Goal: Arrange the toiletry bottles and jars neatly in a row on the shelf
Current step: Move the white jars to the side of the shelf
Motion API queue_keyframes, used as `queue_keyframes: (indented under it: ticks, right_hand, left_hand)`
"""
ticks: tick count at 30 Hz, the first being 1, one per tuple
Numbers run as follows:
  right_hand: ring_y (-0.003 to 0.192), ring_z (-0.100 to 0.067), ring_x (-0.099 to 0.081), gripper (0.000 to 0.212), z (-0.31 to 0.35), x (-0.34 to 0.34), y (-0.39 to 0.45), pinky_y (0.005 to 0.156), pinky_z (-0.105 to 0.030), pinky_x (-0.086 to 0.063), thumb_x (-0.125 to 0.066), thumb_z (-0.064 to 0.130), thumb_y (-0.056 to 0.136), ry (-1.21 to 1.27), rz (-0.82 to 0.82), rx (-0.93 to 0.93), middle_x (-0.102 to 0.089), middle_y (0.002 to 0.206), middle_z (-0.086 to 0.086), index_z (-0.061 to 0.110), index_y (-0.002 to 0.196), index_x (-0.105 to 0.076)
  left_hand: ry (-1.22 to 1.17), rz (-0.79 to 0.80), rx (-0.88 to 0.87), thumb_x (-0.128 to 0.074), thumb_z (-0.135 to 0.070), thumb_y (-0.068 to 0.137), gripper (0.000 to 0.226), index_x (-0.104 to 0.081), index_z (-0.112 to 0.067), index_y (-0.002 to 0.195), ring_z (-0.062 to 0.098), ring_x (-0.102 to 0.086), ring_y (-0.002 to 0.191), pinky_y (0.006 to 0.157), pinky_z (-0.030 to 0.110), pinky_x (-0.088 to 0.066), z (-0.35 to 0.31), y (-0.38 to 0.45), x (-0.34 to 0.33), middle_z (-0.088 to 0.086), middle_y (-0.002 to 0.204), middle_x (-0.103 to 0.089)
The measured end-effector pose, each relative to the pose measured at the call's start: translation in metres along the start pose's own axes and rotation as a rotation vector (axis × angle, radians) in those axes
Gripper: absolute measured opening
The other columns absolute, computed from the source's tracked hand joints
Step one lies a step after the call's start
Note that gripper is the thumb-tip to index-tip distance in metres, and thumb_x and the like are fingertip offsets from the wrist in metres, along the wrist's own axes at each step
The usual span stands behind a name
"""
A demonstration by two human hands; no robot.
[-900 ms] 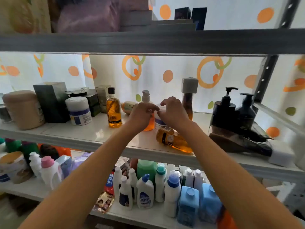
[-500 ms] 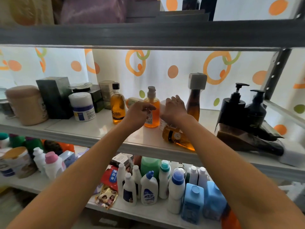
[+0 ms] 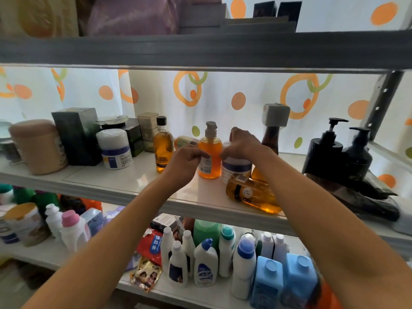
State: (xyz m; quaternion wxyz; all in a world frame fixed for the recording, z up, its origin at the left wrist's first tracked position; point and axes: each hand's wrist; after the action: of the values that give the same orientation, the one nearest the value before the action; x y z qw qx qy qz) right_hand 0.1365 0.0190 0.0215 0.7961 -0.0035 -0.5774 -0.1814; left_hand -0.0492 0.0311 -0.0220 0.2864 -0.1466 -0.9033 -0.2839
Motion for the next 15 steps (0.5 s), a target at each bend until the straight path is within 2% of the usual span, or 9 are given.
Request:
queue_keyframes:
  ticks: [2,5,8,11,15]
  right_hand:
    - [0.074,-0.013,-0.056,0.056,0.003,0.004,-0.002,0.072,-0.031,-0.053,-0.081,0.04,0.067,0.0,-0.052,0.004,-0.057,0.087,0.0,0.019,0.107,-0.048]
    - [0.076,-0.019,-0.061,0.054,0.016,0.014,-0.009,0.075,-0.038,-0.056,-0.081,0.039,0.063,-0.068,-0.175,0.067,-0.059,0.083,0.001,0.018,0.103,-0.051]
    - [0.073,-0.019,-0.062,0.049,0.031,0.04,-0.017,0.069,-0.033,-0.054,-0.081,0.04,0.066,-0.078,-0.268,0.13,-0.06,0.083,0.002,0.021,0.098,-0.049]
    - [0.075,-0.017,-0.059,0.048,0.044,0.062,-0.026,0.067,-0.03,-0.05,-0.079,0.044,0.068,-0.073,-0.317,0.172,-0.06,0.087,0.004,0.023,0.099,-0.049]
    - [0.079,-0.015,-0.059,0.053,0.066,0.069,-0.043,0.07,-0.031,-0.051,-0.075,0.05,0.066,-0.014,-0.36,0.227,-0.061,0.093,0.007,0.022,0.106,-0.055]
  left_hand:
    - [0.046,-0.001,0.004,-0.044,-0.007,0.099,0.029,-0.071,-0.015,0.107,0.013,-0.055,0.108,0.077,0.008,-0.038,0.002,-0.001,0.002,0.004,0.123,-0.061]
    - [0.073,0.009,0.017,-0.043,-0.004,0.098,0.031,-0.071,-0.011,0.108,0.013,-0.056,0.102,0.087,0.02,-0.046,0.0,-0.003,0.006,0.006,0.118,-0.066]
    - [0.014,0.002,0.058,-0.043,-0.003,0.097,0.03,-0.07,-0.01,0.108,0.019,-0.06,0.104,0.092,0.032,-0.05,-0.003,-0.006,0.009,0.007,0.114,-0.067]
    - [-0.038,0.008,0.043,-0.052,-0.015,0.097,0.027,-0.062,-0.013,0.122,0.017,-0.06,0.104,0.081,0.023,-0.052,-0.01,-0.009,0.01,0.004,0.119,-0.064]
    - [-0.295,0.005,0.085,-0.063,-0.043,0.088,0.064,-0.036,-0.02,0.141,0.011,-0.052,0.107,0.069,0.017,-0.045,-0.026,-0.016,0.009,-0.004,0.127,-0.05]
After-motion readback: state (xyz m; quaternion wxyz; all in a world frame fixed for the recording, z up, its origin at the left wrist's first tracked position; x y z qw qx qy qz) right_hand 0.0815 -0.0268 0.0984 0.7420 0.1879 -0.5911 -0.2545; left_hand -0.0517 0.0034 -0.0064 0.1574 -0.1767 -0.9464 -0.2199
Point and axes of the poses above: each hand's wrist, its own y-axis towards the middle knuckle, its own x-axis out of the back of the hand, z = x × y
